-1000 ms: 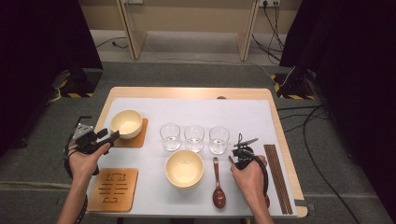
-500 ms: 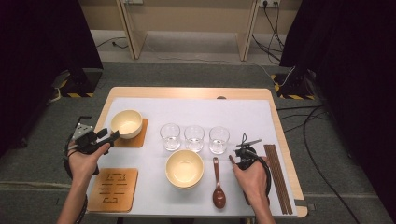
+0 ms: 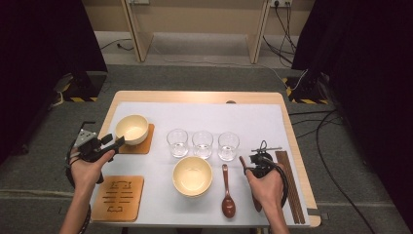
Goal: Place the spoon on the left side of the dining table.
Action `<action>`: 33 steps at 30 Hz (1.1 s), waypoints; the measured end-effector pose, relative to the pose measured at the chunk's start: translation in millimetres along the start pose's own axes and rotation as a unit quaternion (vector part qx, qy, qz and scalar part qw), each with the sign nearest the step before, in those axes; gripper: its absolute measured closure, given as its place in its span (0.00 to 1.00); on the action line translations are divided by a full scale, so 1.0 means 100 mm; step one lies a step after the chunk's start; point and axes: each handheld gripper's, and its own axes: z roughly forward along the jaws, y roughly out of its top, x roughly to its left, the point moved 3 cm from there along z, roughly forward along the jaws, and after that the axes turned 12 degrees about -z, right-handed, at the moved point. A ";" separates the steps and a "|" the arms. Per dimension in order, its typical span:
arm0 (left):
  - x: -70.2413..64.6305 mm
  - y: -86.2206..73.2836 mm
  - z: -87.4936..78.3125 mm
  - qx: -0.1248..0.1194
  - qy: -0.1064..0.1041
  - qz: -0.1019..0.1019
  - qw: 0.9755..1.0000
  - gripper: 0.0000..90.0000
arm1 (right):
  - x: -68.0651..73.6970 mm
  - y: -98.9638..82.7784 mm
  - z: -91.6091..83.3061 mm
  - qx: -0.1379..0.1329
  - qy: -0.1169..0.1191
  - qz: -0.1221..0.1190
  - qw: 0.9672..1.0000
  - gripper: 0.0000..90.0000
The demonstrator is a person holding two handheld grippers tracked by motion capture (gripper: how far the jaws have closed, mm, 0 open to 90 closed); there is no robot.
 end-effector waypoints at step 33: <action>-0.07 0.01 -0.11 -0.012 -0.003 0.001 1.000 0.47 | -0.03 0.06 -0.20 -0.160 0.038 -0.027 0.986 0.94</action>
